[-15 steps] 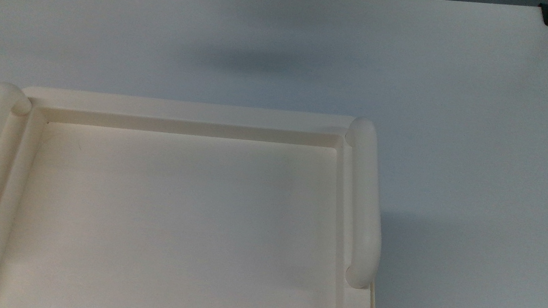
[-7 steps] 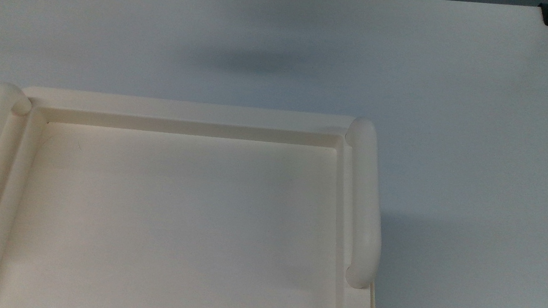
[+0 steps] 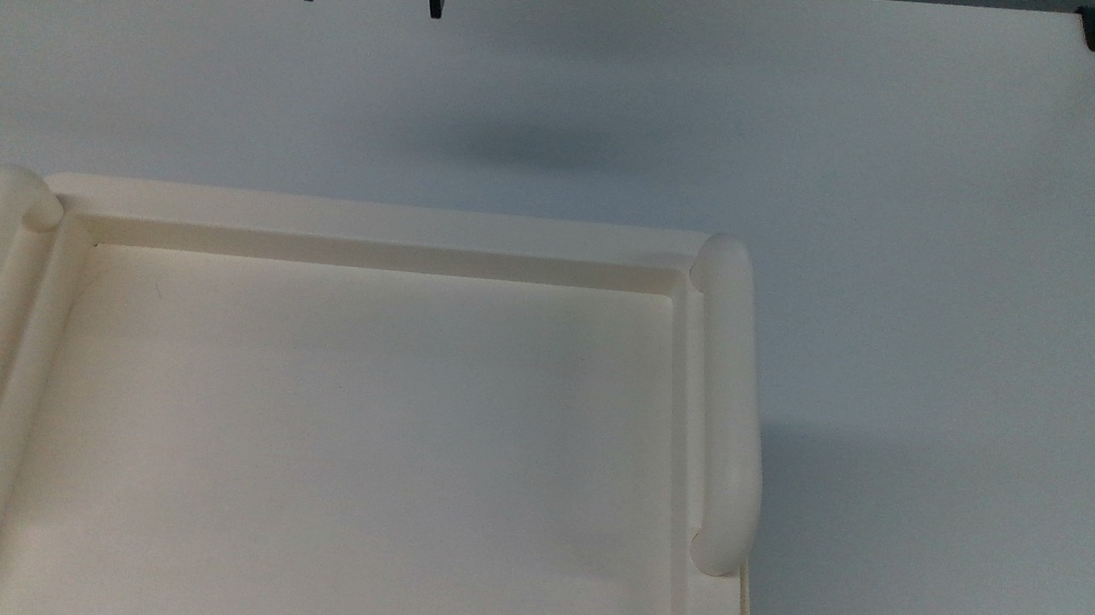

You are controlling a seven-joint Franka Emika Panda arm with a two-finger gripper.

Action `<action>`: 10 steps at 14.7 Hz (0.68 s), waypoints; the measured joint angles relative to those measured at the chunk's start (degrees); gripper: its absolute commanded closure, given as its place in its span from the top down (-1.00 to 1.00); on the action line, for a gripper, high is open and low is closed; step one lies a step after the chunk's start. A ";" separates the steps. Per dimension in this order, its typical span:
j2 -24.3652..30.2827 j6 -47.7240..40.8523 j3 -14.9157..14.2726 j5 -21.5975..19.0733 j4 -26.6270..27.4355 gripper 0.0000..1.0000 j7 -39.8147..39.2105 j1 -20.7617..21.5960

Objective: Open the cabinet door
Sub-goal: 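Move the open gripper down toward the cream cabinet door's edge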

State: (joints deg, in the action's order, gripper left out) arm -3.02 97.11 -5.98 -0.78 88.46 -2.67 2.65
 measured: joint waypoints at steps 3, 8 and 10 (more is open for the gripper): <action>-0.67 5.60 0.14 -1.01 -0.23 1.00 0.05 2.25; -4.78 12.04 0.19 -0.85 -4.93 1.00 3.87 6.84; -7.00 15.62 0.20 0.98 -7.09 1.00 7.14 8.88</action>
State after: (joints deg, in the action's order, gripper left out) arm -10.02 112.74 -5.78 0.20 81.37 4.46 11.54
